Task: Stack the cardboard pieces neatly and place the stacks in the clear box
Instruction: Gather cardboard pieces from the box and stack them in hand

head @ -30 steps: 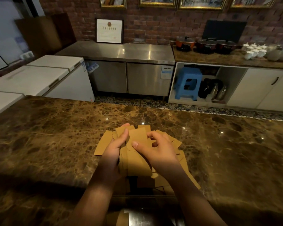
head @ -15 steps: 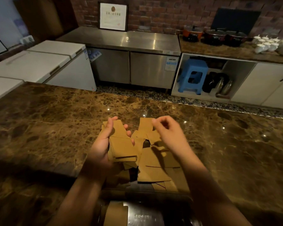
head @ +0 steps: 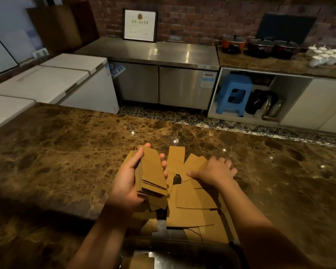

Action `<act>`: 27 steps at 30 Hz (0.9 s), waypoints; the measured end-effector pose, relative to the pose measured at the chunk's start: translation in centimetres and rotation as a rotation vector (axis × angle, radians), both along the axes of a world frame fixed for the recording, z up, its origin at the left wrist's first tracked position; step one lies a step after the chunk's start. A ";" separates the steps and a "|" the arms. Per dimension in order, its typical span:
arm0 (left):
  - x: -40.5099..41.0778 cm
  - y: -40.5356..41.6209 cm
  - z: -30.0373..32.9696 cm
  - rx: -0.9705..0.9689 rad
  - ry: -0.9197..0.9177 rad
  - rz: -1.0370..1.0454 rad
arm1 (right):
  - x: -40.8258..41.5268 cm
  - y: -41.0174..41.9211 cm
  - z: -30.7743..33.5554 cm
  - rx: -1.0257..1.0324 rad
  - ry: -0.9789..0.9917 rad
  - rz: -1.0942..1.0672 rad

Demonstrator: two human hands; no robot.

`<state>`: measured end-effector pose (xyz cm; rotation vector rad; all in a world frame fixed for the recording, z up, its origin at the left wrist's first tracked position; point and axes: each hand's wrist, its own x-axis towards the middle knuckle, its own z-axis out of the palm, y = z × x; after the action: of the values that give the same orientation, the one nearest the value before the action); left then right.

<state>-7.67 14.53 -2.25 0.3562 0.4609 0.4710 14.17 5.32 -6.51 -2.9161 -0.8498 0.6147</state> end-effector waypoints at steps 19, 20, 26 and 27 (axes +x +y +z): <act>0.6 -0.3 0.9 0.085 0.078 0.136 | -0.2 -3.7 6.4 1.184 0.566 -0.325; 0.7 -0.4 1.1 0.089 0.063 0.133 | -0.8 -4.0 7.1 1.186 0.658 -0.329; 0.8 -1.6 2.3 0.191 -0.077 0.128 | -5.2 -5.6 9.3 1.193 1.021 -0.283; 0.8 -1.8 2.5 0.243 -0.075 0.137 | -6.0 -5.8 9.4 1.220 1.070 -0.302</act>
<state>-6.84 12.77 0.26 0.5416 0.3569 0.6746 8.17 -0.50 2.92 -1.2765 -0.3520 0.9665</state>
